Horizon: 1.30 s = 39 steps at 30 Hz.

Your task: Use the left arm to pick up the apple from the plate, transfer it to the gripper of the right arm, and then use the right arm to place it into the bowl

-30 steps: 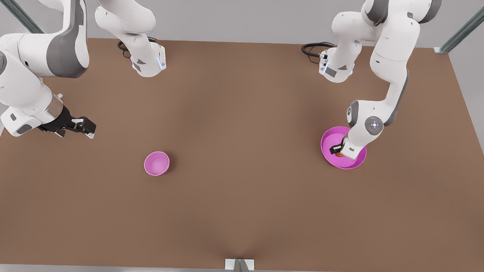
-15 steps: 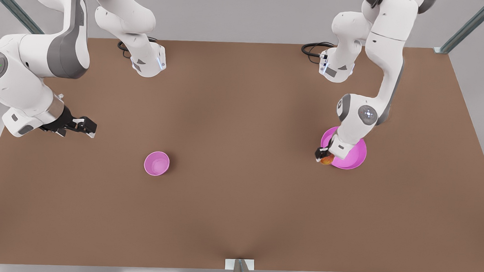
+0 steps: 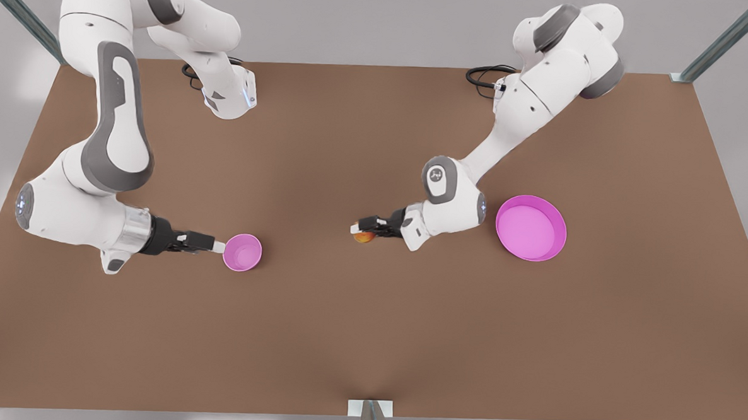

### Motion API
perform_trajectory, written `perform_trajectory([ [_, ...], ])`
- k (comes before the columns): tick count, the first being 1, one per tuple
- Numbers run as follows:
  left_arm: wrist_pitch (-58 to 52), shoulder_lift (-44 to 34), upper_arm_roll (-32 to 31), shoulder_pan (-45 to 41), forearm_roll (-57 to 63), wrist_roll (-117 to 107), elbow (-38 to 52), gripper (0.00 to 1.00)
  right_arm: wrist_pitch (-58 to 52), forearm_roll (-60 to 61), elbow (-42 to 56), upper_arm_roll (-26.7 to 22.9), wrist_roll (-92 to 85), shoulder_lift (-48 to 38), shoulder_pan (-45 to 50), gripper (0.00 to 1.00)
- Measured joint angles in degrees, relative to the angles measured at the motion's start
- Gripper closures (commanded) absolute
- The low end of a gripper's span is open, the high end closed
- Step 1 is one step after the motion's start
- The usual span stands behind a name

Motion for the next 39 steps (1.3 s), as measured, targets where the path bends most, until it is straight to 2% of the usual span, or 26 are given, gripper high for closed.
perform_trajectory([
  [4, -2.7, 9.6, -1.6, -2.1, -8.1, 17.9, 12.6, 0.53, 6.1, 17.2, -0.3, 1.9, -3.4, 4.6, 0.8, 0.00],
  [8, -5.0, 10.9, -2.7, -2.5, -10.8, 32.9, 16.6, 0.53, 9.4, 31.3, -0.3, 2.9, -10.3, 11.9, 0.5, 0.00],
  [12, -6.5, 11.9, -3.8, -2.9, -12.0, 45.3, 18.9, 0.53, 10.0, 40.5, -0.6, 4.7, -19.5, 14.5, 0.3, 0.00],
  [14, -6.9, 13.0, -4.0, -3.8, -12.3, 50.6, 20.4, 0.53, 8.1, 42.8, -3.1, 5.2, -23.7, 12.6, -1.3, 0.00],
  [19, -7.5, 13.7, -4.1, -4.2, -12.9, 61.9, 21.3, 0.53, 5.6, 45.2, -16.8, 7.6, -33.3, 2.2, -2.1, 0.00],
  [30, -7.8, 13.7, -4.9, -4.6, -13.6, 78.7, 22.6, 0.53, 10.0, 50.3, -24.1, 11.9, -50.6, 4.5, -1.6, 0.00],
  [39, -7.7, 14.0, -4.9, -5.4, -14.1, 87.0, 23.0, 0.53, 11.7, 55.8, -25.6, 14.8, -60.1, 4.2, -2.2, 0.00],
])
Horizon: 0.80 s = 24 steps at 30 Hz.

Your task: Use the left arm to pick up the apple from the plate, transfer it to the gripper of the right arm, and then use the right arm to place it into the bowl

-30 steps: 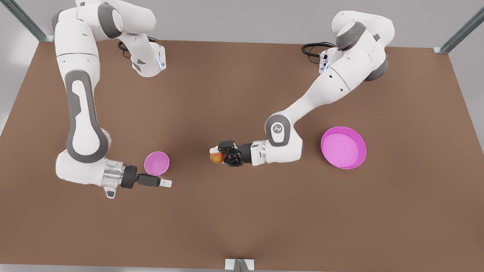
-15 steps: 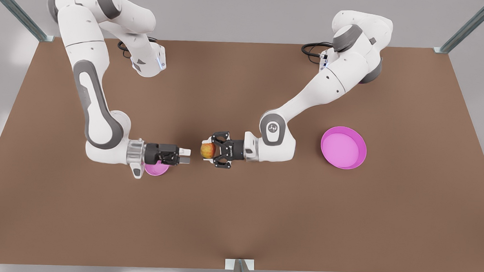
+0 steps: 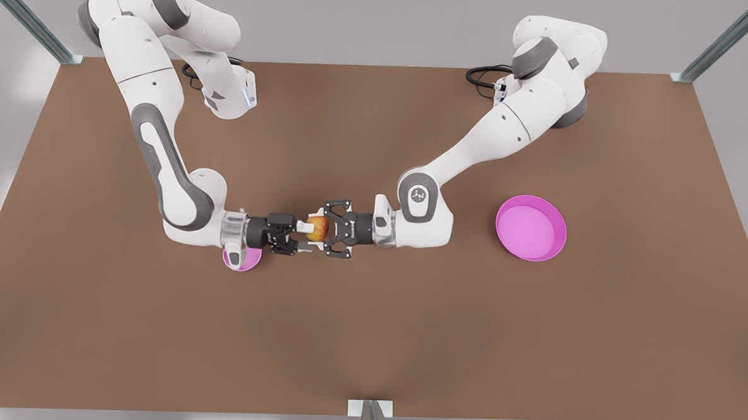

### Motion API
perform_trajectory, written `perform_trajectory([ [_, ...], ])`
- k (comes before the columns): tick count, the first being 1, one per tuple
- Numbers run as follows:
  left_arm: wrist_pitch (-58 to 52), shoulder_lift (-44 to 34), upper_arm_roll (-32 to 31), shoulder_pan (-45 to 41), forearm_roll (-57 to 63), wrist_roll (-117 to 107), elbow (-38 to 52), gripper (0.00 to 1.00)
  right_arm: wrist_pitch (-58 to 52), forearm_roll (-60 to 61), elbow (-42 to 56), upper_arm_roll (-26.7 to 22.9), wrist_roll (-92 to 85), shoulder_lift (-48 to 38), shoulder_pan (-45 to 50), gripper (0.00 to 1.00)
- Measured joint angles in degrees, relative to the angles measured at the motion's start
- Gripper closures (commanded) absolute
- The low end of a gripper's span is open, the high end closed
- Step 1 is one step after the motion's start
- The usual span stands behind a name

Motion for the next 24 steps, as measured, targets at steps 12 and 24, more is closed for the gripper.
perform_trajectory([
  [12, 0.0, 0.7, 0.1, -0.5, -0.2, 6.7, 0.5, 0.53, 0.1, 4.1, -3.4, 3.2, -9.3, -2.0, -1.9, 0.01],
  [24, 0.0, 0.8, 0.1, -0.5, -0.3, 10.5, 0.6, 0.53, 0.4, 4.3, -4.2, 4.2, -14.7, -1.4, -2.8, 0.09],
])
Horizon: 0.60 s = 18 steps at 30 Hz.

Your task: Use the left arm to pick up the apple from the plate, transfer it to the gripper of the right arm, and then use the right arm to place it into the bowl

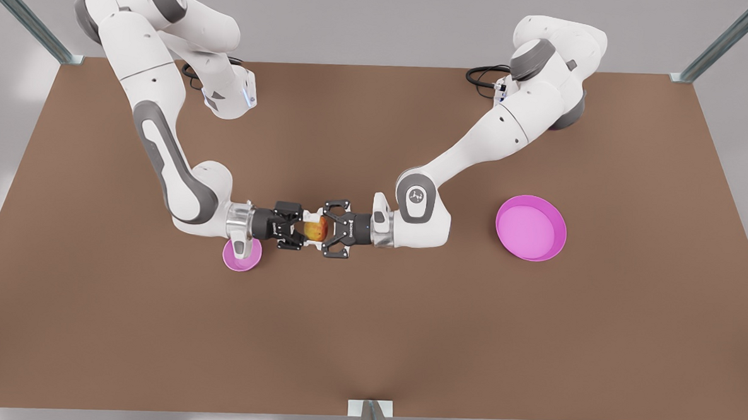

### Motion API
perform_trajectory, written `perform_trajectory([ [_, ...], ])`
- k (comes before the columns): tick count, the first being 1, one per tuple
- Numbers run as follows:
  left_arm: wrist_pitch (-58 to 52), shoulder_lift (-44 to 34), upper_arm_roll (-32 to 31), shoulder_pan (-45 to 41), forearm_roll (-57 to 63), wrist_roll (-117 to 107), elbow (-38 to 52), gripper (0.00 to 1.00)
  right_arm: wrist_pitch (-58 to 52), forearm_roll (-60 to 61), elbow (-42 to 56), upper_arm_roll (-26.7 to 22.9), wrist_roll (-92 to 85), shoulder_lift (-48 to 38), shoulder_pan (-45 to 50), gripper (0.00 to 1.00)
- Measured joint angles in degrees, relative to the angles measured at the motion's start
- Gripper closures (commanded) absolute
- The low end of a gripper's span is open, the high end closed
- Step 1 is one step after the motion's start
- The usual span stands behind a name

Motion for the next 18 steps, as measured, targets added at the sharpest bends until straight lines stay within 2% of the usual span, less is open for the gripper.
perform_trajectory([
  [5, 0.0, 0.0, 0.0, 0.0, -0.1, 1.0, 0.0, 0.53, 0.2, 0.0, -0.3, 0.0, -1.4, 0.2, 0.1, 0.08],
  [6, 0.0, 0.0, 0.0, 0.0, -0.1, 1.2, 0.0, 0.53, 0.2, 0.0, -0.3, 0.0, -1.7, 0.1, 0.0, 0.03],
  [7, 0.0, 0.0, 0.0, 0.0, -0.1, 1.3, 0.0, 0.53, 0.2, 0.0, -0.5, 0.0, -1.9, 0.1, 0.0, 0.06],
  [8, 0.0, 0.0, 0.0, 0.0, -0.1, 1.5, 0.0, 0.53, 0.2, 0.0, -0.6, 0.0, -2.1, 0.1, 0.0, 0.20],
  [9, 0.0, 0.0, 0.0, 0.0, -0.1, 1.7, 0.0, 0.53, 0.2, 0.0, -0.6, 0.0, -2.3, 0.1, 0.0, 0.26],
  [14, 0.0, 0.0, 0.0, -0.1, -0.2, 2.3, 0.1, 0.53, 0.2, 0.0, -0.5, 0.1, -3.2, 0.0, 0.0, 0.26],
  [15, 0.0, 0.0, 0.0, -0.1, -0.2, 2.4, 0.1, 0.50, 0.2, 0.0, -0.5, 0.1, -3.3, 0.0, 0.0, 0.26],
  [18, -0.1, 0.0, 0.0, -0.1, -0.1, 2.6, 0.1, 0.48, 0.2, 0.0, -0.5, 0.1, -3.7, 0.0, 0.0, 0.26],
])
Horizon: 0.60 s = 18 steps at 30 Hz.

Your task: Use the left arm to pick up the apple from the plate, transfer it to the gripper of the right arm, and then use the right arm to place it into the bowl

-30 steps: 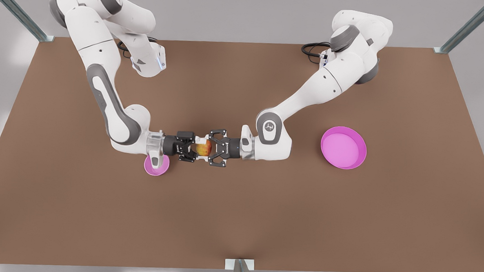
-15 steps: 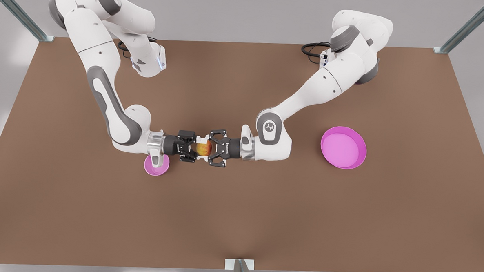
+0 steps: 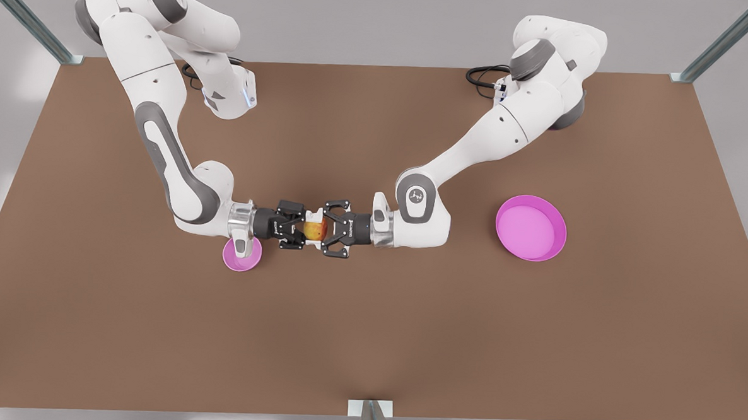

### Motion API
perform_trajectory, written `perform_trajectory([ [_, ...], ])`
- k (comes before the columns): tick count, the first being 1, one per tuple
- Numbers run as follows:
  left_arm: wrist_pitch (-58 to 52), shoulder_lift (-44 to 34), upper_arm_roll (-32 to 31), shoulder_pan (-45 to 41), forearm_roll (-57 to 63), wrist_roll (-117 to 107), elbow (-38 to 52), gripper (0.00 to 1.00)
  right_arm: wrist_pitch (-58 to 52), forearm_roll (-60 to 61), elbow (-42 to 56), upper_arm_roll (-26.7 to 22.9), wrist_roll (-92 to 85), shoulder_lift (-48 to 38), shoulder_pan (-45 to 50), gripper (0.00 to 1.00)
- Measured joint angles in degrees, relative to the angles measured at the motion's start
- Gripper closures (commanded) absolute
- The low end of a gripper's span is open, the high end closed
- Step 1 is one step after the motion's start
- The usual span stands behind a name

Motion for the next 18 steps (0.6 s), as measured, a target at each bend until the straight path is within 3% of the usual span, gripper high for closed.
perform_trajectory([
  [2, 0.0, 0.0, 0.0, 0.0, 0.0, 0.1, 0.0, 0.43, 0.0, 0.0, 0.0, 0.0, -0.2, 0.0, 0.0, 0.26],
  [3, -0.2, 0.0, 0.0, 0.0, 0.0, 0.0, 0.0, 0.04, 0.0, 0.0, 0.0, 0.0, -0.3, 0.0, 0.0, 0.26],
  [4, -0.4, 0.0, -0.1, -0.2, 0.0, -0.3, 0.0, 0.01, 0.0, 0.0, 0.0, 0.0, -0.4, 0.0, 0.0, 0.26],
  [13, -1.2, -0.4, 0.0, 0.9, -0.3, -1.3, -1.1, 0.00, 0.0, 0.0, 0.0, 0.0, -1.1, 0.0, 0.0, 0.26],
  [18, -2.8, -4.9, -9.2, 18.0, 0.4, -0.3, -18.1, 0.00, -0.1, 0.0, -0.1, 0.0, -1.4, -0.1, -0.1, 0.26],
])
